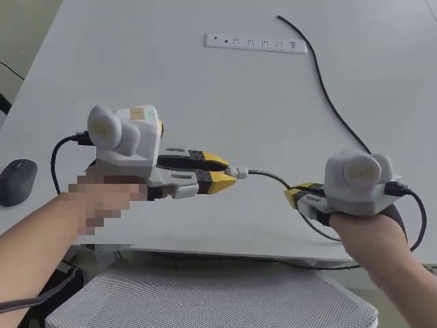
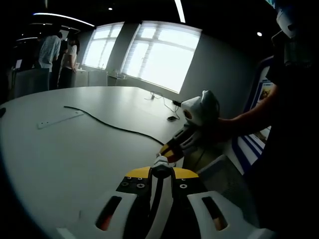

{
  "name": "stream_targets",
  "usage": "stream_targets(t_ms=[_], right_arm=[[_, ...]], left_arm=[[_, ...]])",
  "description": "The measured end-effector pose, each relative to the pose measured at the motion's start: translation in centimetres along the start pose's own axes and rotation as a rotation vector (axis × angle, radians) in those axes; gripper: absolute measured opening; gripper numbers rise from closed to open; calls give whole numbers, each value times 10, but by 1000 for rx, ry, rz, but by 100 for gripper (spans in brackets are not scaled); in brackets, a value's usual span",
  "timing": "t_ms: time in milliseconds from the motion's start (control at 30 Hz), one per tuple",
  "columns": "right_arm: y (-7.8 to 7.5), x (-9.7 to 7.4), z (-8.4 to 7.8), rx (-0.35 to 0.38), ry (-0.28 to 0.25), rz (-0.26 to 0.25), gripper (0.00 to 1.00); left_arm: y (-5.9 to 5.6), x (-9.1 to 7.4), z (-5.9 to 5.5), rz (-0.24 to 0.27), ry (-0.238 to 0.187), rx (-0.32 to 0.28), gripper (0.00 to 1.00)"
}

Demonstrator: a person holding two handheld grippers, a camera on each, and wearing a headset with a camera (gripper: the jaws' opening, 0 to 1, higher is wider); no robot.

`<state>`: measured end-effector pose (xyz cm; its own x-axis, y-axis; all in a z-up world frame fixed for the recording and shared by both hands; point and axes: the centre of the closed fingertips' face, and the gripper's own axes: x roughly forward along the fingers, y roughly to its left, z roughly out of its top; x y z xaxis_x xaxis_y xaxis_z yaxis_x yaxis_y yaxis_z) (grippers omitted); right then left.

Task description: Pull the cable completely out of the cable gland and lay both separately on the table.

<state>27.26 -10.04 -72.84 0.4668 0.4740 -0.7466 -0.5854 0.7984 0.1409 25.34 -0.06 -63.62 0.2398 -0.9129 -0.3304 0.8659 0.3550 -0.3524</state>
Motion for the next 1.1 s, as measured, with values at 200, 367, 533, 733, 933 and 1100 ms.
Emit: stream_targets(t_ms=[200, 367, 533, 733, 933, 1100], right_arm=[[4, -5, 4, -34, -4, -2, 1], [11, -8, 4, -85, 10, 12, 2], [16, -19, 16, -86, -37, 30, 6], [25, -30, 37, -209, -72, 43, 17], [52, -32, 52, -476, -98, 73, 21], [75, -32, 61, -651, -117, 93, 20]], left_arm=[[4, -1, 0, 9, -1, -8, 15], [5, -2, 3, 15, -6, -7, 15], [4, 0, 2, 13, 0, -8, 15], [3, 0, 1, 12, 1, -10, 15], [0, -1, 0, 11, 6, -4, 15], [-3, -2, -1, 12, 7, -3, 15]])
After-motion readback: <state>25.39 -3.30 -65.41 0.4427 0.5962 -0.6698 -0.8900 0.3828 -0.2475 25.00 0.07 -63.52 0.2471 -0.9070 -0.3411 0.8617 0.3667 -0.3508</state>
